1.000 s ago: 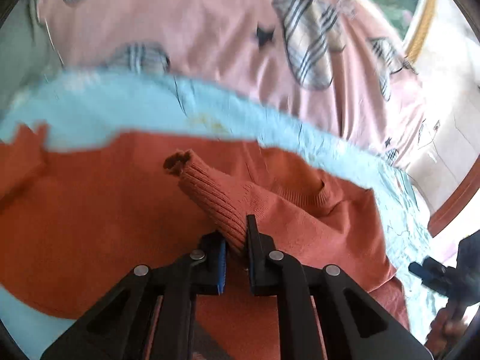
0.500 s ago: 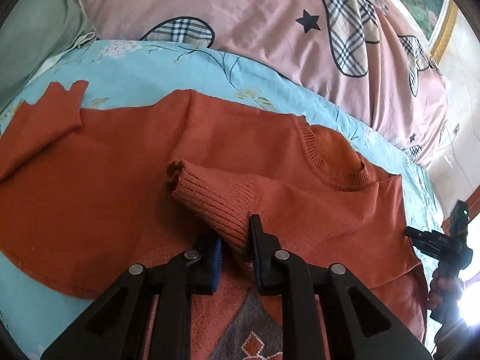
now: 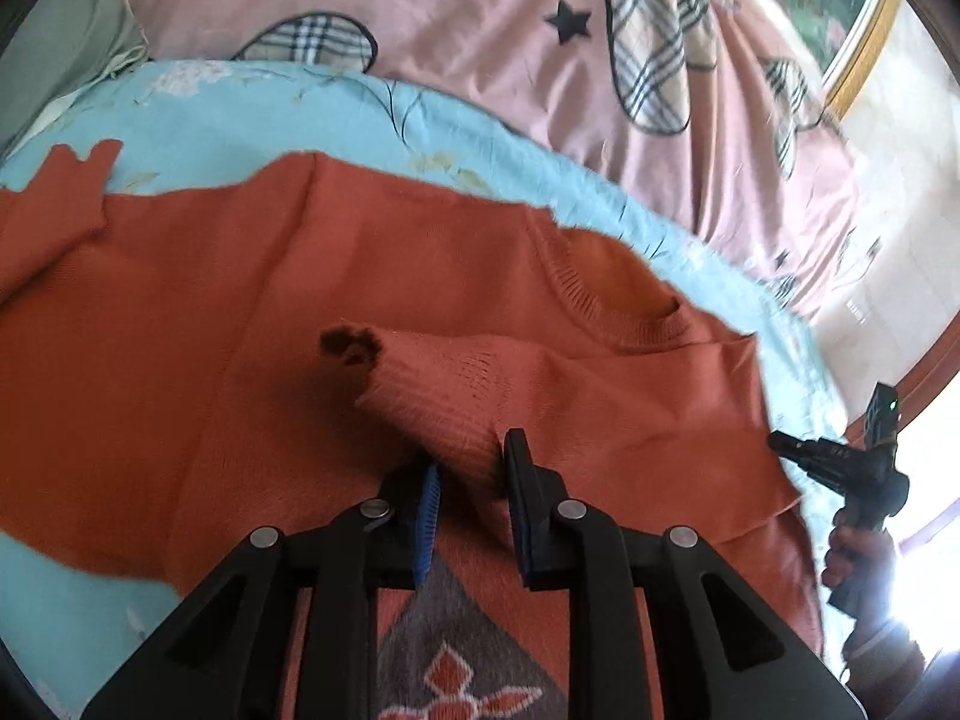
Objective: Fold small clothes
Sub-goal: 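Grasp the cuff with the left gripper while the right gripper releases it, then lift the cuff with the left gripper and lay the sleeve across the body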
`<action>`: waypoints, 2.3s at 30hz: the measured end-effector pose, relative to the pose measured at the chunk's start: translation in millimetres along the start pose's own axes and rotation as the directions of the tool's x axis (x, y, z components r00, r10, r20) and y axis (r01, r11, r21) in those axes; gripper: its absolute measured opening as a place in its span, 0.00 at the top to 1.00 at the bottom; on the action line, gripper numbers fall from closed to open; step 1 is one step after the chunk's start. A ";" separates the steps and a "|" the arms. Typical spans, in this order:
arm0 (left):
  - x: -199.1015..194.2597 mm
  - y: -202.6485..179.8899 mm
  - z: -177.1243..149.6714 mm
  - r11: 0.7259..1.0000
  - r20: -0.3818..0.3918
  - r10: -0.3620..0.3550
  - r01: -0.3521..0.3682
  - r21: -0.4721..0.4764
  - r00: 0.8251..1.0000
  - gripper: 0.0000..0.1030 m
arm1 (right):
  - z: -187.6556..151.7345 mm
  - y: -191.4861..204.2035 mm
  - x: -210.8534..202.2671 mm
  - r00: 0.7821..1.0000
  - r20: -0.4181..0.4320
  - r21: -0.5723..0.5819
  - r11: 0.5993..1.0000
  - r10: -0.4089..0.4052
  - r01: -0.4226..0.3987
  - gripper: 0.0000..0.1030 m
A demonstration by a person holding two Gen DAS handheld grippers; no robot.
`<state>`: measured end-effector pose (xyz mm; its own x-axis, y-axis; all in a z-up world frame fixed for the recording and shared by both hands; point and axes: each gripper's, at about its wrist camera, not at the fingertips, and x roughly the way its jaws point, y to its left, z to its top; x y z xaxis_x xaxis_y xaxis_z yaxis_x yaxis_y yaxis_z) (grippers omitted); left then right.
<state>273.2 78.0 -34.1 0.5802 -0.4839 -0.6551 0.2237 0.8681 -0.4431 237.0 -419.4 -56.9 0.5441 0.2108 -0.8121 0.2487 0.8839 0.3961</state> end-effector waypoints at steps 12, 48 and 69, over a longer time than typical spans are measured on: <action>11.1 14.9 26.4 0.999 -0.006 -0.010 0.010 -0.052 1.000 0.35 | -41.7 63.8 -13.1 0.989 -0.013 -0.157 0.976 0.148 -0.149 0.70; -48.3 222.0 83.1 0.905 0.026 0.340 -0.319 -0.282 0.940 0.31 | -90.6 116.5 -19.8 0.966 -0.127 -0.166 0.955 0.227 -0.247 0.42; -70.6 -8.9 53.8 0.998 0.224 -0.064 0.068 -0.014 0.973 0.90 | -96.9 110.7 -33.9 0.955 -0.098 -0.121 0.949 0.280 -0.291 0.42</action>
<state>272.4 110.4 49.0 0.7254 -0.5011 -0.4720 0.2518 0.8313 -0.4955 168.5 -288.3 -27.0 0.5109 0.4900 -0.7063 -0.0190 0.8279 0.5605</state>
